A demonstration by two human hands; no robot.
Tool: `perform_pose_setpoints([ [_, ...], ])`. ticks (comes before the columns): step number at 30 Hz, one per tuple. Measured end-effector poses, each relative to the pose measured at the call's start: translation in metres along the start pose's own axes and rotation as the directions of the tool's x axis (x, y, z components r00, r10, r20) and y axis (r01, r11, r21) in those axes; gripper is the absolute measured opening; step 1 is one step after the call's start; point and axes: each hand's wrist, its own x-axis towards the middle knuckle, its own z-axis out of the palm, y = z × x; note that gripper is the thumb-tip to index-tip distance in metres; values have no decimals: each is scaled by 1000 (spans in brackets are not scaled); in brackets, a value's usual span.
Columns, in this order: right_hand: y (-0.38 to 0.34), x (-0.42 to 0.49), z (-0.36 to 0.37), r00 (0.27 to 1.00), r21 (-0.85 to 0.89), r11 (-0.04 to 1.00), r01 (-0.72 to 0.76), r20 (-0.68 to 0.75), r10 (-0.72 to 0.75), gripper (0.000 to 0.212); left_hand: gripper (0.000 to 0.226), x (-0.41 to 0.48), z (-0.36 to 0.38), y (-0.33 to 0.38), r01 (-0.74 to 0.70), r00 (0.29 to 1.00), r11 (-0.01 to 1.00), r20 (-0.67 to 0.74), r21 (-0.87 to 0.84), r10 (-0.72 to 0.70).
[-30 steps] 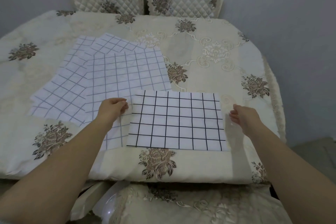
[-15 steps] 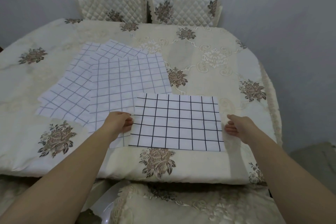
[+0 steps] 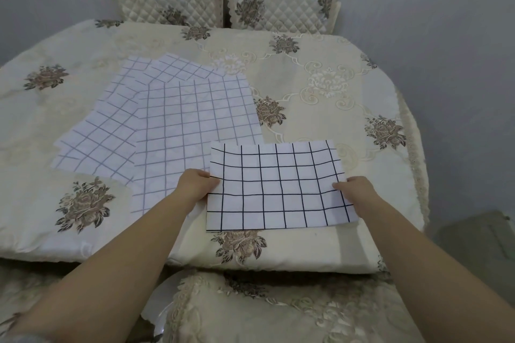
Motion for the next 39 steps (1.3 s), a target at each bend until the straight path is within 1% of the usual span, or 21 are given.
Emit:
perform_pose_setpoints([
  [1,2,0,-2,1000,2,1000,3,-17,-3,16,9,0,1,-1,2,1000,1000,0,-9,-2],
  [2,2,-3,-5,1000,4,1000,0,-30,0,18,9,-1,2,-1,2,1000,1000,-1,-23,-2],
  [5,6,-9,-16,999,6,1000,-5,-53,6,14,18,-6,8,-1,1,1000,998,11,-68,-1],
  [6,9,-8,-20,998,11,1000,-9,-58,9,20,21,-7,11,-1,9,1000,996,17,-84,-8],
  [9,18,-13,-33,997,32,999,-40,-71,42,50,29,-11,19,-1,35,998,993,61,-112,-29],
  [12,27,-17,-44,995,24,998,-60,-81,62,56,21,-16,28,0,45,993,992,114,-120,-32],
  [15,38,-22,-51,991,-4,996,-88,-102,87,54,14,-21,35,0,54,989,995,145,-83,-41],
  [18,50,-25,-57,988,15,992,-124,-93,125,35,20,-26,37,0,61,988,997,148,-55,-53],
  [20,57,-27,-59,987,37,991,-132,-91,134,26,19,-29,37,-1,67,985,997,160,-48,-59],
  [24,66,-21,-61,983,55,986,-158,-90,163,27,13,-33,34,-3,94,976,994,203,-57,-80],
  [25,68,-18,-62,982,56,985,-161,-92,166,24,12,-33,33,-3,101,973,993,214,-59,-86],
  [27,64,-17,-64,981,37,989,-146,-125,149,19,10,-33,29,-3,112,971,991,218,-68,-95],
  [28,60,-20,-66,979,10,991,-134,-152,134,20,11,-32,27,-4,116,973,991,206,-70,-99],
  [30,49,-31,-68,975,-82,992,-93,-209,74,27,15,-32,23,-4,123,978,988,179,-90,-105],
  [32,38,-41,-66,962,-153,988,-13,-271,-29,37,17,-31,17,-4,124,983,983,154,-137,-102],
  [33,32,-47,-64,961,-154,988,24,-268,-65,38,19,-30,13,-4,120,985,978,140,-171,-97],
  [35,19,-54,-52,970,-116,989,93,-215,-117,37,22,-29,7,-7,97,992,964,106,-248,-72],
  [39,-7,-69,-9,974,45,977,210,-95,-205,34,18,-37,-2,-11,-1,1000,927,12,-375,6],
])
